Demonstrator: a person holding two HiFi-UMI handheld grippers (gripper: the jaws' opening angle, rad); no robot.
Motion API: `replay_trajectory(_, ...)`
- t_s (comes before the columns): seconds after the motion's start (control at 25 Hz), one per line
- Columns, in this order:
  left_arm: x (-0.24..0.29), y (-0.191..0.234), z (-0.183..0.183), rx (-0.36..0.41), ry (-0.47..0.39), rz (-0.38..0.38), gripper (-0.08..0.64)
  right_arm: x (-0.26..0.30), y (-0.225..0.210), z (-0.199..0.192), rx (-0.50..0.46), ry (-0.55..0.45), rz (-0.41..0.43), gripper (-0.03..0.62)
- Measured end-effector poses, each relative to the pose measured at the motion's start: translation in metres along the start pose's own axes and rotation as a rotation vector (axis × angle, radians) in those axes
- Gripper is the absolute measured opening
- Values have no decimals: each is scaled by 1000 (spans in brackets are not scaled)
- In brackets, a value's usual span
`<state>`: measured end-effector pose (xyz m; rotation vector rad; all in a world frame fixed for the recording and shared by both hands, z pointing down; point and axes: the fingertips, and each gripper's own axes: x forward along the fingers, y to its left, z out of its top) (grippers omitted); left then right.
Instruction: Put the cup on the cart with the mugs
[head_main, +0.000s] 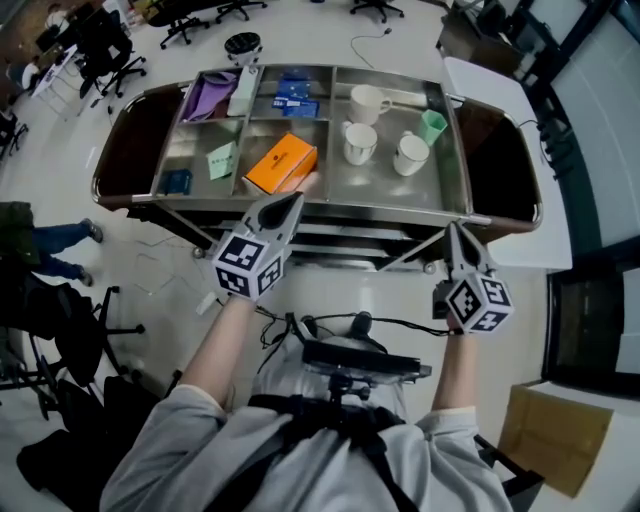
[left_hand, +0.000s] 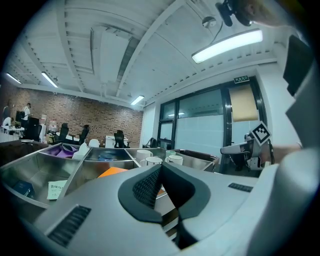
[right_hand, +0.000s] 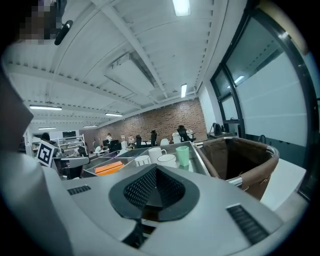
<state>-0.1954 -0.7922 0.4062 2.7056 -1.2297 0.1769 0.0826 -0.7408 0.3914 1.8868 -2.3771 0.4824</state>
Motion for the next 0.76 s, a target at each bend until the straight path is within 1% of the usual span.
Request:
replay_trajectory(0.16, -4, 2, 1, -2, -4, 6, 0, -1, 0, -10, 24, 5, -1, 6)
replay_trajectory(0.32, -8, 6, 2, -5, -9, 13, 0, 4, 6, -8, 6, 4, 15, 6)
replay_trajectory(0.48, -9, 9, 0, -10, -8, 16, 0, 6, 12, -4, -12, 12, 12, 6)
replay_trajectory(0.76, -11, 11, -3, -25, -9, 15, 0, 13, 11, -21, 5, 17, 44, 8)
